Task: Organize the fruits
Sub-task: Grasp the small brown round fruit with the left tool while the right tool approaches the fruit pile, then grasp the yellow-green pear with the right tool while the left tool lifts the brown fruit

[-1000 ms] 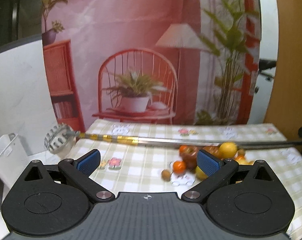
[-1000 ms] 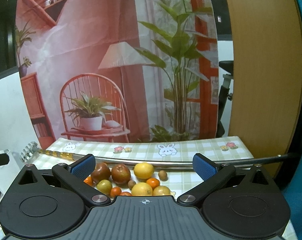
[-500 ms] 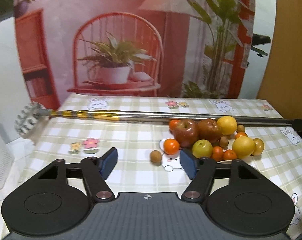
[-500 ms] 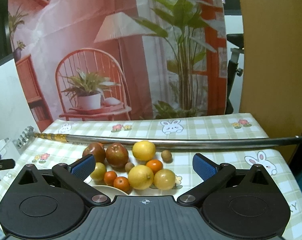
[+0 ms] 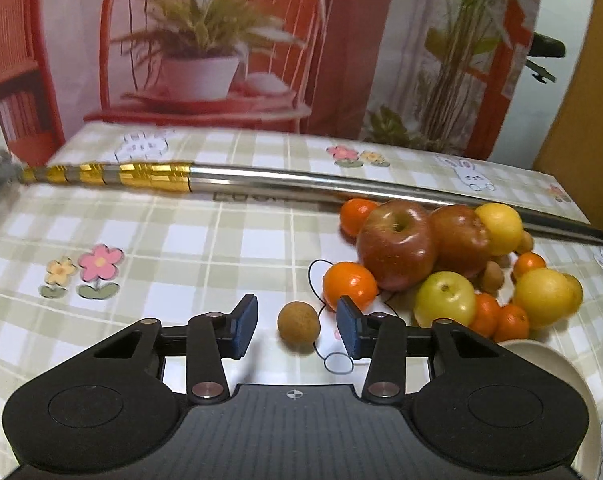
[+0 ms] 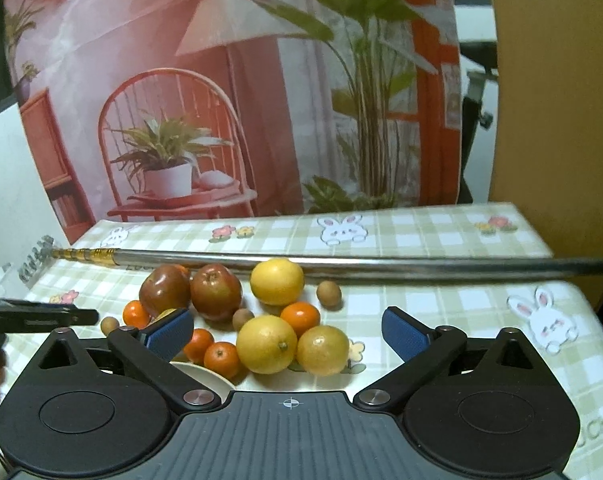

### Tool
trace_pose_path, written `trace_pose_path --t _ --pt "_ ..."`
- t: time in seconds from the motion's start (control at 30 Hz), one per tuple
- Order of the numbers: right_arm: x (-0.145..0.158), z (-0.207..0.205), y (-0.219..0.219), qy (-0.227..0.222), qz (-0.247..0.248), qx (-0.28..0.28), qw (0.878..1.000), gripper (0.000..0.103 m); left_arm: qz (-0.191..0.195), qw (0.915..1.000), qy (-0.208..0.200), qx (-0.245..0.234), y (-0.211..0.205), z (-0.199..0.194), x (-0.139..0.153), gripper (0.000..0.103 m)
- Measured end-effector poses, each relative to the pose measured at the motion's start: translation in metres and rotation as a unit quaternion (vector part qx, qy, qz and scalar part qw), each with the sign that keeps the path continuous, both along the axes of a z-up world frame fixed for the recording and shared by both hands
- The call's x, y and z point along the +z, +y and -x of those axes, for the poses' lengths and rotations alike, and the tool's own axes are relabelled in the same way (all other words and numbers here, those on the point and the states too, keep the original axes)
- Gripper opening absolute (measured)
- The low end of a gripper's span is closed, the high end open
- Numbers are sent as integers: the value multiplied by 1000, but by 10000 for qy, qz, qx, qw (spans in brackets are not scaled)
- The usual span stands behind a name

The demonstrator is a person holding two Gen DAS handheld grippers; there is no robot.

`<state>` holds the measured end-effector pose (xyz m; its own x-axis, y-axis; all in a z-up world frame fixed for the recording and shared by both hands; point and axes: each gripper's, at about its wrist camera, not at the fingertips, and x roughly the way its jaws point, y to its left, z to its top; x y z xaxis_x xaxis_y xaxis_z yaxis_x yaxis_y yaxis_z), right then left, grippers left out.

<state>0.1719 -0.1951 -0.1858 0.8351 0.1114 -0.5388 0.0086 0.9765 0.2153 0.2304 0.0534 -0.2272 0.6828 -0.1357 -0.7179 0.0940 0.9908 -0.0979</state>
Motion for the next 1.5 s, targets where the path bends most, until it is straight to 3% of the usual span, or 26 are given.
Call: trace_pose_path --t 0.07,0.2,0.33,0.63,0.83,0.9,0.93,1.33,1.5 --pt "-5 -3 -5 53 -102 -52 9999 100 38 9999 101 48 1 -6 -6 39" --pt "-13 -4 -11 117 -193 -120 9997 100 -45 9996 272 25 -3 -12 -17 38" --pt "-20 -5 -15 177 -255 -153 9994 100 -143 9997 206 -72 -6 -8 -17 28" --pt "-35 -11 -17 267 -258 -97 9993 98 -86 9996 -126 -224 -7 22 4 27" --pt "-57 -24 -26 323 -321 -26 9990 64 101 9977 -245 -629 -19 54 24 28" --pt "-64 -29 -27 393 -215 -95 9989 49 139 9969 -302 -718 -26 64 27 28" --pt "-67 -32 -28 426 -150 -104 9989 47 169 9965 -320 -752 -28 68 29 28" --pt "-72 -50 -16 549 336 554 9964 48 374 9945 -296 -930 -38 86 29 27" --pt "-74 -59 -17 552 275 678 9958 49 444 9945 -226 -921 -37 90 26 27"
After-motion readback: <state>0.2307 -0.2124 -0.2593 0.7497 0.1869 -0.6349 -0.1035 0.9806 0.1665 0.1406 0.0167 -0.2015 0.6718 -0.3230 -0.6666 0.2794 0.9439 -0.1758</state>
